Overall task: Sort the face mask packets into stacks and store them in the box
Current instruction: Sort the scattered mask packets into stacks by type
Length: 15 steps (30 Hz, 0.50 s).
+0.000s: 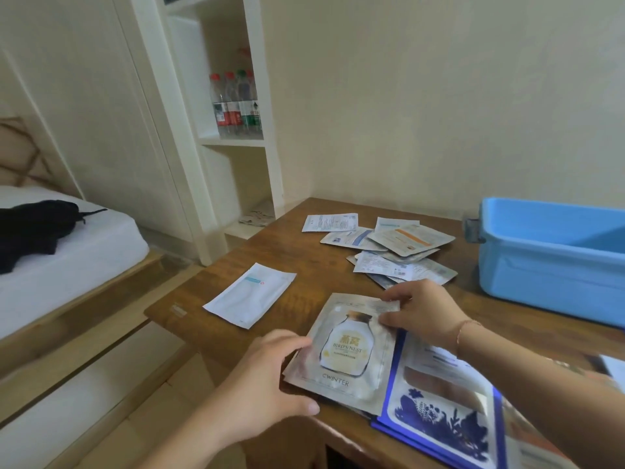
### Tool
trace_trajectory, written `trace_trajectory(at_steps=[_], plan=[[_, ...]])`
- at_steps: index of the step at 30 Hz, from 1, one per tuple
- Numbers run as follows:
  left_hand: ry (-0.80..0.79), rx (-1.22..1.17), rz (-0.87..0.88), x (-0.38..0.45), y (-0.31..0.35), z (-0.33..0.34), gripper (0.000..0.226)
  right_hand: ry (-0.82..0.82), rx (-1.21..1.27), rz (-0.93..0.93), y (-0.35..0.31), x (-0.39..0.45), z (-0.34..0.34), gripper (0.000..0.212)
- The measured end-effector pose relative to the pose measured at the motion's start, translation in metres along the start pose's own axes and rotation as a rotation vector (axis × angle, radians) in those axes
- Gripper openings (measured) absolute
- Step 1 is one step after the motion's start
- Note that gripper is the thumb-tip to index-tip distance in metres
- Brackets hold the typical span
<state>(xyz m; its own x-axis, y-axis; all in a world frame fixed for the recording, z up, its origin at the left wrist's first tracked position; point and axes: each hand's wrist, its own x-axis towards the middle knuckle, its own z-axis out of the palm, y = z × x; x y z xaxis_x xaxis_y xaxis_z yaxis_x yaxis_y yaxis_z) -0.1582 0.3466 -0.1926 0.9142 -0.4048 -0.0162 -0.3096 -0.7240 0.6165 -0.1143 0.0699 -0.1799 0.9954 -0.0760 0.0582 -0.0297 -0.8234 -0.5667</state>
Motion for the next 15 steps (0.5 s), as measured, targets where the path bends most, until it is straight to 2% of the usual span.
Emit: trace_trajectory(at_steps=[7, 11, 15], plan=[[0.038, -0.019, 0.008, 0.001, -0.009, 0.003, 0.073, 0.033, -0.206, -0.039, 0.001, -0.006, -0.003, 0.038], [0.072, -0.003, 0.029, 0.007, -0.009, 0.004, 0.062, 0.029, -0.232, -0.033, 0.002, -0.006, -0.001, 0.037], [0.011, 0.005, 0.038, 0.013, -0.012, 0.001, 0.067, 0.042, -0.230, -0.061, 0.003, -0.004, 0.001, 0.032]])
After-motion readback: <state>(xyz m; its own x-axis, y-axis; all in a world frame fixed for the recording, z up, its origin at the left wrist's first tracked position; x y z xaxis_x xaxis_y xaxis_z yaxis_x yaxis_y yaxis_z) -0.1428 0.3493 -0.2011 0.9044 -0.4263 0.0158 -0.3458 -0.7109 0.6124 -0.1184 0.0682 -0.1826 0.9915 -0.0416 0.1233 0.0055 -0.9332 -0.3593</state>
